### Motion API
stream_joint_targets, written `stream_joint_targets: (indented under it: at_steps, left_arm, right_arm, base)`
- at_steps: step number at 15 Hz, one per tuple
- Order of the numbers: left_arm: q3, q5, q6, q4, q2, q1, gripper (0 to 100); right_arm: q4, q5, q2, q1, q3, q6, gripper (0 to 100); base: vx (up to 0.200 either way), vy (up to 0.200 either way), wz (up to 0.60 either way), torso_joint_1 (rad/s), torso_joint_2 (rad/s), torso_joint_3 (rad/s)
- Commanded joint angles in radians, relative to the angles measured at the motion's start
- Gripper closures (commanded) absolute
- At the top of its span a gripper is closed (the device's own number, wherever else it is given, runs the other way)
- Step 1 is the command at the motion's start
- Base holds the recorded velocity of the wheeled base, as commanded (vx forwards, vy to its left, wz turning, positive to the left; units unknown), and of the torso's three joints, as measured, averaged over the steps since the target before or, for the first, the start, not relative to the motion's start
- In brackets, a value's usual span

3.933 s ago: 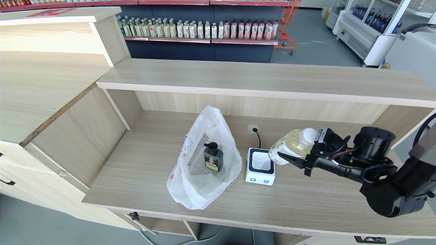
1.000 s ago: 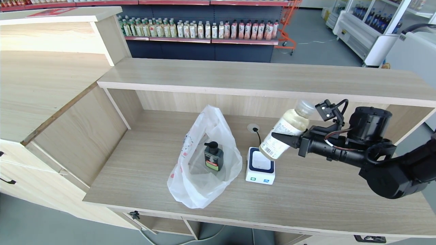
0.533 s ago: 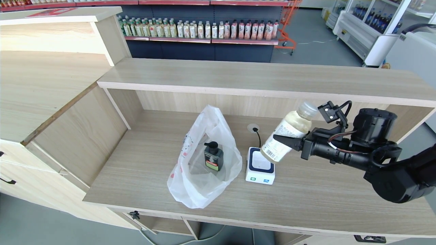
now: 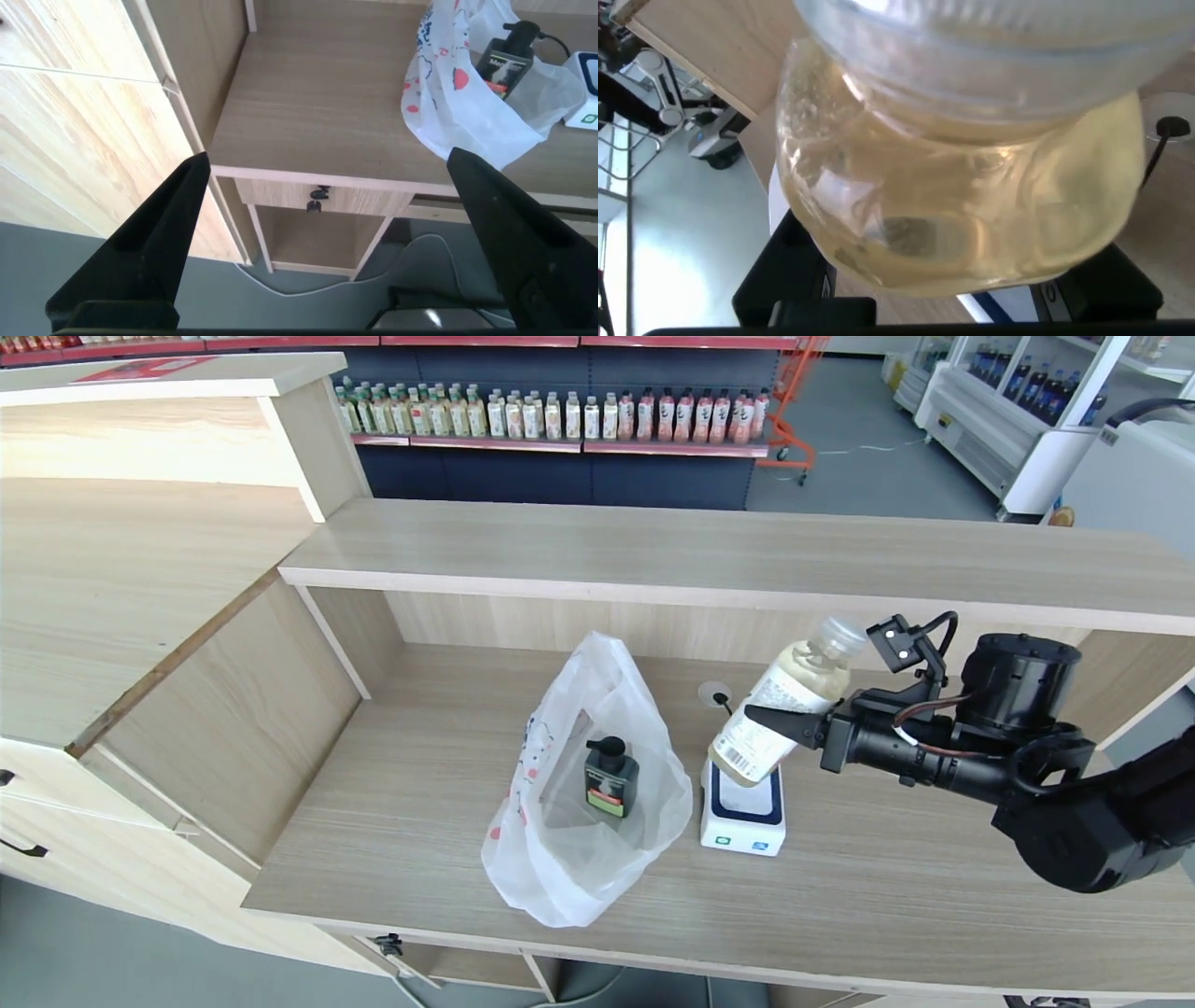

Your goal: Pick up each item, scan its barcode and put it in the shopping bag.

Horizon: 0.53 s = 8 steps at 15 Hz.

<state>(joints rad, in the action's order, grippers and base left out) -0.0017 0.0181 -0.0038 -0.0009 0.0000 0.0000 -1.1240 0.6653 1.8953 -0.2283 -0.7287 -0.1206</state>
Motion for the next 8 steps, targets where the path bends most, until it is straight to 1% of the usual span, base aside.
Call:
stream_joint_targets:
  at_steps: [1, 2, 5, 8]
  left_arm:
    - [0.0, 0.0, -0.002, -0.001, 0.0, 0.0, 0]
    - [0.0, 0.0, -0.002, -0.001, 0.0, 0.0, 0]
    - [0.0, 0.0, -0.001, -0.001, 0.0, 0.0, 0]
    - [0.0, 0.0, -0.001, -0.001, 0.0, 0.0, 0]
  right_arm:
    - [-0.003, -0.004, 0.014, -0.002, -0.012, 0.001, 100]
    - [-0.005, -0.012, 0.03, -0.011, -0.018, -0.001, 100]
    - [-0.005, -0.085, 0.097, -0.032, -0.058, 0.001, 100]
    - [-0.005, -0.095, 0.163, -0.031, -0.141, 0.001, 100]
  base:
    - [0.0, 0.0, 0.0, 0.0, 0.0, 0.0]
    - [0.0, 0.0, 0.0, 0.0, 0.0, 0.0]
    - [0.0, 0.0, 0.0, 0.0, 0.0, 0.0]
    - [0.0, 0.0, 0.0, 0.0, 0.0, 0.0]
